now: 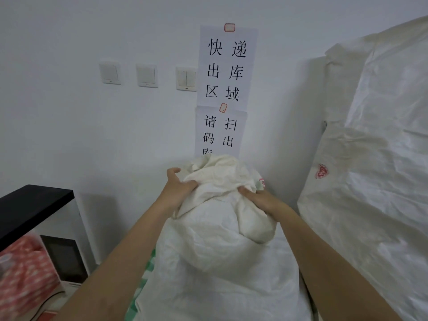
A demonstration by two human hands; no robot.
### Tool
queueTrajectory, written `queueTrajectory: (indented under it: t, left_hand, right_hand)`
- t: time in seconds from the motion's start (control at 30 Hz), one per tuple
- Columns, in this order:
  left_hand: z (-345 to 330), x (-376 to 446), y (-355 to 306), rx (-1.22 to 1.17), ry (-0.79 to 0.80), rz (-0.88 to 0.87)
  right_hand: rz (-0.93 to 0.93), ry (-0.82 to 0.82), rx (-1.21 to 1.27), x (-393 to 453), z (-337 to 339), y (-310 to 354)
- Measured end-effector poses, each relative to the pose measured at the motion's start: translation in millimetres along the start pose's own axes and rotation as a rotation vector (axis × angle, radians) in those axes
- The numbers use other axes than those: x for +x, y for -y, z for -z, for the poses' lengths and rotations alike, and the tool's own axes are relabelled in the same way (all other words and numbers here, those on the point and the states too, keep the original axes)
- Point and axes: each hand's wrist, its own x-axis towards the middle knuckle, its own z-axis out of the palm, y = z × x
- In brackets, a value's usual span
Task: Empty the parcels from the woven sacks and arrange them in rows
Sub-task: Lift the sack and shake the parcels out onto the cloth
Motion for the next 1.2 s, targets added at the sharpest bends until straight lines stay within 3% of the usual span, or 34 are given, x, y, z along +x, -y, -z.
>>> queueTrajectory:
  t: [0.1, 0.17, 0.27, 0.33, 0.47, 0.6, 0.73, 0.77, 0.87, 0.93, 1.03, 1.2]
  left_hand:
    - [0.0, 15.4, 14.1, 0.112, 0.068, 0.106]
    - [-1.1, 23.1, 21.6, 0.201, 0.134, 0.163]
    - [-7.2, 25.6, 25.1, 0.406, 0.254, 0.177]
    - [-13.1, 28.4, 28.5, 0.484, 0.277, 0.205]
    - [-23.1, 37.0, 39.6, 0.547, 0.210, 0.244]
    - [-23.6, 41.0, 52.7, 0.766, 0.067, 0.221]
    - [-19.5, 51.6, 65.4, 0.366, 0.252, 0.354]
    - [-21.0, 53.4, 67.5, 0.359, 0.248, 0.350]
    - [-27.9, 51.0, 70.1, 0.692, 0.181, 0.174]
    - [-30.6, 50.0, 67.7, 0.740, 0.210, 0.112]
    - [-24.4, 49.6, 52.6, 0.495, 0.201, 0.103]
    - [0.3, 58.2, -15.3, -0.060, -0.071, -0.276]
  right_hand:
    - [-0.117, -0.092, -0.068, 12.5, -11.3, -18.4]
    - [-0.222, -0.055, -0.157, 8.7, -21.7, -22.4]
    - [-0.314, 0.107, 0.193, 5.4, -33.4, -29.9]
    - [-0.335, 0.080, 0.253, 8.0, -43.4, -40.1]
    - [-0.310, -0.032, 0.318, 19.8, -54.6, -49.9]
    - [-0.299, -0.010, 0.304, 22.0, -49.4, -51.2]
    - [-0.259, -0.015, 0.290, 24.7, -47.9, -55.6]
    - [-0.233, -0.021, 0.261, 25.0, -48.9, -55.9]
    - [-0.174, -0.018, 0.137, 23.5, -52.1, -56.0]
    - [-0.168, -0.035, 0.106, 23.4, -52.6, -47.2]
    - [-0.046, -0.115, 0.103, 30.1, -44.2, -23.2]
    - [0.370, -0.410, 0.393, 26.4, -7.7, 34.8]
